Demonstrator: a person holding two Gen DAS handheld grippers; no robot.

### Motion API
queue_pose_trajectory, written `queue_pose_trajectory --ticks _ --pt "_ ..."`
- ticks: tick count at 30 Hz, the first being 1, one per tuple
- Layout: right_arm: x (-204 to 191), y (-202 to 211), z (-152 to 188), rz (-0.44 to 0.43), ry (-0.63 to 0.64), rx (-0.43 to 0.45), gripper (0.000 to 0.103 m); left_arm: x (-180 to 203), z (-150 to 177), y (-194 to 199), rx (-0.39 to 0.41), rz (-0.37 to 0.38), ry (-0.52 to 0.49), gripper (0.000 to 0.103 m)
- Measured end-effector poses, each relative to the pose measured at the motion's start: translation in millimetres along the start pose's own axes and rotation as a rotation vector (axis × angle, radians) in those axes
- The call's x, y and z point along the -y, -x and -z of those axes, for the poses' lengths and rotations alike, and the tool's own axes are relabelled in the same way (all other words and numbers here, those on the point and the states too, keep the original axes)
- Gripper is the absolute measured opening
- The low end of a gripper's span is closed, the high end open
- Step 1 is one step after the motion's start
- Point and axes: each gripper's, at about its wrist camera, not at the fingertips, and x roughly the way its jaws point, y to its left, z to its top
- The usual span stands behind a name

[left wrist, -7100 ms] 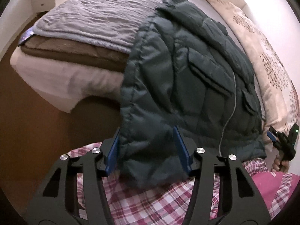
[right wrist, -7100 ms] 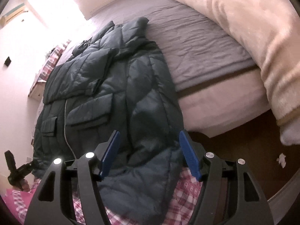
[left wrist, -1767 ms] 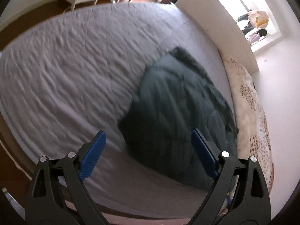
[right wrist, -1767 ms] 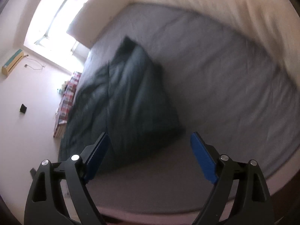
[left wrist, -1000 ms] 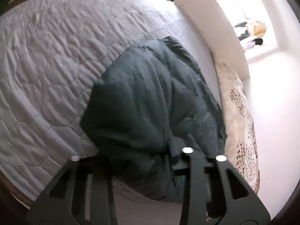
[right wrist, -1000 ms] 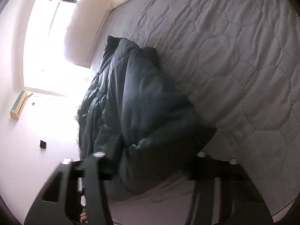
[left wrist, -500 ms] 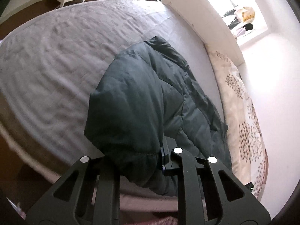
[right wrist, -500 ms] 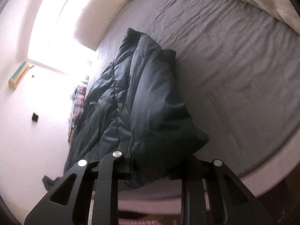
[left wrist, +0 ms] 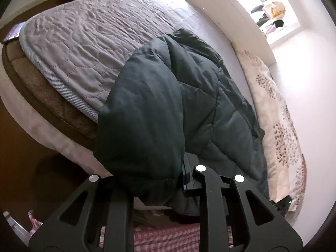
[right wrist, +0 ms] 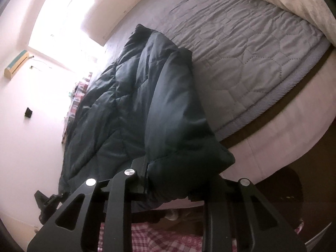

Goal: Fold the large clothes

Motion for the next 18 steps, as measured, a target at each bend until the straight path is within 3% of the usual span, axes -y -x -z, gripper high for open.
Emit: queue_pose_trajectory --ticks 5,7,8,15,18 --pt "4 -3 7 0.041 -0.014 -0.01 0.042 4 4 -2 0.013 -0.044 -0.053 0.024" --pt "6 1 10 0.076 -0.025 -0.006 0.061 7 4 -2 0.025 -0.073 -0.092 0.027" --pt "7 2 15 0.101 -0.031 -0.004 0.064 9 5 -1 0.03 -0.083 -0.107 0.028" --pt "6 25 25 0.177 -0.035 0.0 0.074 11 9 2 0.052 -0.113 -0.126 0.044" --pt "4 34 29 0.213 -0.016 0.006 0.075 9 11 2 0.049 -0.137 -0.122 0.06"
